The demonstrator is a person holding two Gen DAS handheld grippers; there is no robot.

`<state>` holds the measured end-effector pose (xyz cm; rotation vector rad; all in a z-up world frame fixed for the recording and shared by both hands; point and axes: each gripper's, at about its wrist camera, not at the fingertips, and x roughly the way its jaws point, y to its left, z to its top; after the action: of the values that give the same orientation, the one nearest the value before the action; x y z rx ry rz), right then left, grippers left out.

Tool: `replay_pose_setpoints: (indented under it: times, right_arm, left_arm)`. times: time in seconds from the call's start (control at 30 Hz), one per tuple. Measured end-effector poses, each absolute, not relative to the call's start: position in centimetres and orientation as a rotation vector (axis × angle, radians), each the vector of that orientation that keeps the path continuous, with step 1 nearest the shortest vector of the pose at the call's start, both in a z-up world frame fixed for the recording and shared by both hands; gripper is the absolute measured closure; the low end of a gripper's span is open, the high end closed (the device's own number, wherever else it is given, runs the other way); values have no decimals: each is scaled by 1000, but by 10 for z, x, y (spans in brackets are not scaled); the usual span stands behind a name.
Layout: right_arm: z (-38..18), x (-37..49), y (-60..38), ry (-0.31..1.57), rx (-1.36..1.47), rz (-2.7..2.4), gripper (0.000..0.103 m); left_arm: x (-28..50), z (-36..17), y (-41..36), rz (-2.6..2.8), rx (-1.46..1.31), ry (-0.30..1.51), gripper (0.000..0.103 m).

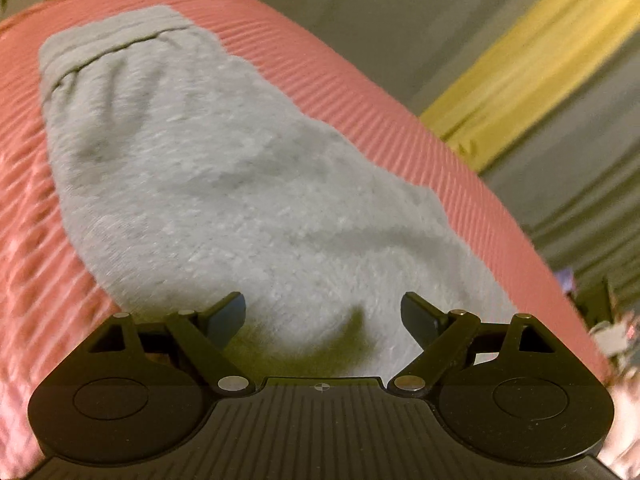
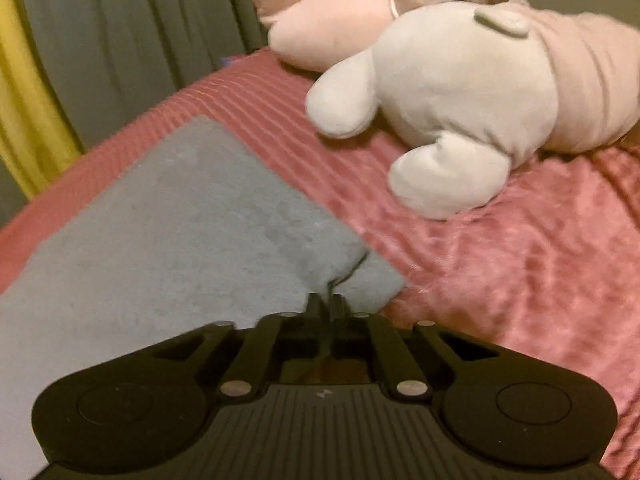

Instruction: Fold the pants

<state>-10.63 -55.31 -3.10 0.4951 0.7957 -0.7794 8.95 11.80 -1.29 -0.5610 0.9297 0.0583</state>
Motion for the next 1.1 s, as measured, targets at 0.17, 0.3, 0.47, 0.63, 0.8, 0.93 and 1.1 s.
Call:
replay_pose_setpoints:
  times: [0.17,0.3,0.47,0.63,0.8,0.93,1.1]
  right_arm:
    - [0,-103,-535,704,427,-837,50]
    - [22,-80,-501,664,443,-645,33]
    - [26,-17,-423,713,384,-320,19]
    - [15,49,-317,789,190,-77,16]
    - [10,87,-247,792,231,193,15]
    - [9,111,-202,756,109,205,49]
    - [2,140,-165,761,115,207,72]
  left_arm:
    - [99,-21,102,50,-455,1008,13]
    - [103,-28,94,96,-359,1073,13]
    - [98,-22,91,104,-279,1103,14]
    - [93,-23,102,219,-236,1204,13]
    - [58,-4,136,287,-326,1150,12]
    - [19,10,157,399,-377,939,8]
    - [35,-8,170,373,-501,994,10]
